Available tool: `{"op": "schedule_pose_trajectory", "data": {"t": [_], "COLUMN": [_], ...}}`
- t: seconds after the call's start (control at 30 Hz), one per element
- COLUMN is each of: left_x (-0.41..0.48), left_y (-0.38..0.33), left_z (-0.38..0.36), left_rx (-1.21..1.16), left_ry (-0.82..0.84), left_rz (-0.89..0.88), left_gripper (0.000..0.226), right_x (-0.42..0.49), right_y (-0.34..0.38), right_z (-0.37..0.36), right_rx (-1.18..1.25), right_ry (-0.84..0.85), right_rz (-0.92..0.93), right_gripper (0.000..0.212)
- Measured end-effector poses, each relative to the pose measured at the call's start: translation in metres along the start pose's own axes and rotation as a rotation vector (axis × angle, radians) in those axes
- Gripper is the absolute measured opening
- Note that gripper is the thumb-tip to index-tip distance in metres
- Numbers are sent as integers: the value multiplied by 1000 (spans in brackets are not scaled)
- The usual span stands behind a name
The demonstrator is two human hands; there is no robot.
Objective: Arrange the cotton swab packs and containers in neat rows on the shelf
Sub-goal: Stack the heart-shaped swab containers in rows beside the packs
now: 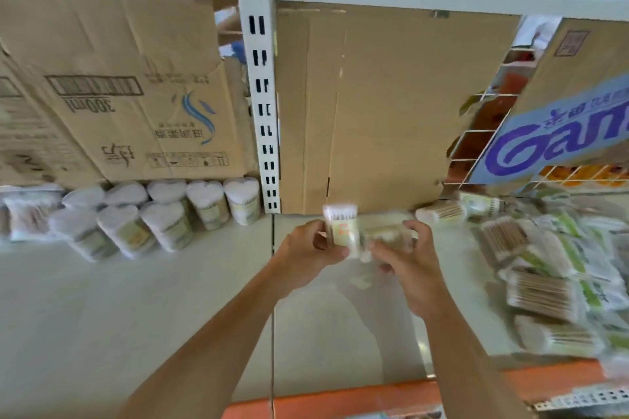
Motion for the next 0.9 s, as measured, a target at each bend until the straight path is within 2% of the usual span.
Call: {"op": "schedule_pose_trajectory", "data": {"t": [0.07,0.17,0.3,0.47,0.57,0.7,0.77,0.9], "left_x": [-12,-31,-54,-81,-95,-112,-117,-121], "left_y": [8,21,38,61,70,82,79,81], "left_z": [19,47,83,121,145,178,185,188], "left_rx": [-57,-143,-202,-198,-141,70,149,225], "left_ry": [-13,-66,-173,-241,-325,-476,-474,-431], "left_rz": [18,47,66,99,104,140,89,32], "left_gripper": [41,36,24,30,31,66,69,62], "right_x": [-5,-10,-20,-36,-45,-55,-59,-62], "right_y": [2,3,0,4,9,23,29,28], "right_z": [-21,-50,-93,-139,-165,-194,-206,-225], "right_rx": [107,202,251,181,108,-83,-211,-311], "right_ry": [71,109,192,248,263,244,248,329], "right_rz": [8,6,-53,-23,21,147,216,244], "right_gripper": [57,39,30,33,42,53,60,66]}}
Point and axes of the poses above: each hand's wrist, its own x-axis towards the middle knuckle, its own z-axis out of the back of the hand, y = z × x, the point moved 9 cm from there along x, towards the middle knuckle, and after that the axes turned 3 degrees about -z, right-handed, at the moved point
